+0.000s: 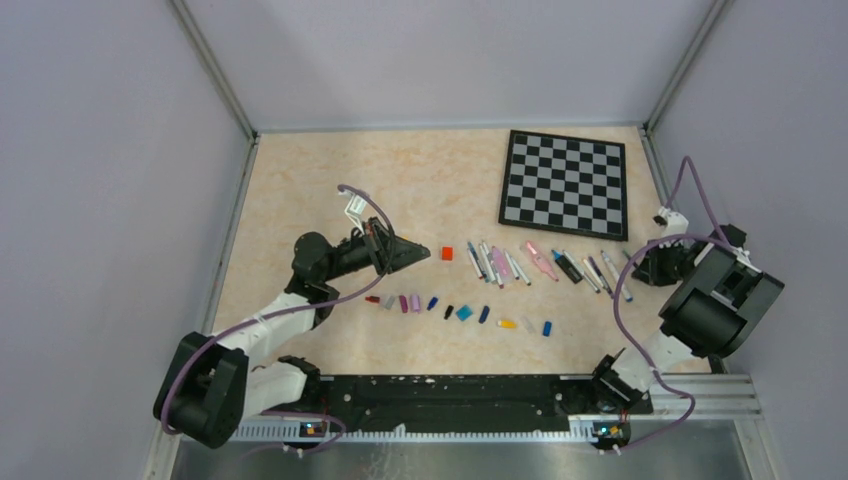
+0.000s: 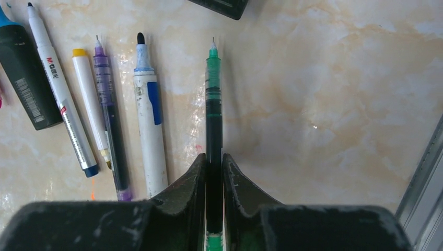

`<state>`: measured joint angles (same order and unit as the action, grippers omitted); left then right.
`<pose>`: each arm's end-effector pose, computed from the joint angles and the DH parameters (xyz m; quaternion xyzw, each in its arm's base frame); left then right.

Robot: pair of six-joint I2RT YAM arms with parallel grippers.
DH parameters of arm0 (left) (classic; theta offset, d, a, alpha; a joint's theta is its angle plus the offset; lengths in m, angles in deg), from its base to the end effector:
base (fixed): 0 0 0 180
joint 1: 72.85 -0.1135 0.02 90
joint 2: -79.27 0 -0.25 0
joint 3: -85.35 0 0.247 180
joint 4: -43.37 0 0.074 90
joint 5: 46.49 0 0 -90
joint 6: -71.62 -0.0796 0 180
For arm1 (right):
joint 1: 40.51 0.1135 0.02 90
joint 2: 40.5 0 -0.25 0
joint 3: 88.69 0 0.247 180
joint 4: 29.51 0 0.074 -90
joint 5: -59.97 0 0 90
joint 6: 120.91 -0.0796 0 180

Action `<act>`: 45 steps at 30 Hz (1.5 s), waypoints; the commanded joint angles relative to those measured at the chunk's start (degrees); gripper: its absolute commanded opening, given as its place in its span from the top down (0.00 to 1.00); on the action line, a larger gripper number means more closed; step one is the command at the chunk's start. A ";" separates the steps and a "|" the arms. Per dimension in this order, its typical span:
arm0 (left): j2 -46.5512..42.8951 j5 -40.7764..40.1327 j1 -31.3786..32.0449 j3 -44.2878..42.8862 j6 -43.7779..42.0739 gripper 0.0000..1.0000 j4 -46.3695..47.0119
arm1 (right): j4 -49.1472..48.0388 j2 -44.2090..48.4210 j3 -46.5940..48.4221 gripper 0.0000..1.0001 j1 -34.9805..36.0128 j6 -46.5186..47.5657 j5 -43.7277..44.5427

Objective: Open the pen caps
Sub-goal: Place the pen at the center of the board, then place the pen cap at the center of the board.

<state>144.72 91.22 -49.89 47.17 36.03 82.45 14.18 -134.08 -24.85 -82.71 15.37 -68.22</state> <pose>0.2169 -0.1559 0.2538 0.1458 0.6402 -0.6427 0.3947 0.2472 -0.1577 0.1096 -0.0804 0.9328 0.1369 0.3234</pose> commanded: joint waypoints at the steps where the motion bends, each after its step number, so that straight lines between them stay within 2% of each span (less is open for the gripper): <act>1: -2.06 -0.15 0.14 -0.10 -2.42 1.00 0.25 | -1.13 -1.49 3.09 0.85 -0.52 -0.05 0.56; 5: -3.31 -0.07 0.23 -0.03 -3.48 1.00 -1.59 | -0.33 -1.87 3.14 0.75 -0.52 0.27 0.62; 12: -4.42 -0.92 1.86 -1.61 -6.42 1.00 -6.70 | 0.86 -1.03 3.34 0.72 -0.43 0.36 -0.20; 16: -3.52 -3.36 5.60 -3.48 -9.42 1.00 -9.72 | 2.03 -0.03 4.10 0.71 -0.45 0.60 -0.83; 21: 0.22 -8.38 14.51 -8.49 -16.15 1.00 -17.42 | 4.03 2.09 5.20 0.70 -0.45 1.22 -2.35; 30: 13.28 -14.90 26.61 -18.45 -24.10 0.99 -24.68 | 8.94 7.22 6.84 0.70 -0.47 3.22 -5.65; 40: 37.69 -24.57 39.94 -40.69 -29.54 0.98 -39.49 | 13.76 16.57 4.91 0.70 0.03 3.42 -11.54; 45: 47.50 -26.77 43.19 -50.48 -29.50 0.97 -43.45 | 14.88 19.78 3.39 0.69 0.29 3.20 -13.22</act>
<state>187.67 67.79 -8.49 3.13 8.18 43.48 27.42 -117.43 -20.37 -82.64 17.69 -77.86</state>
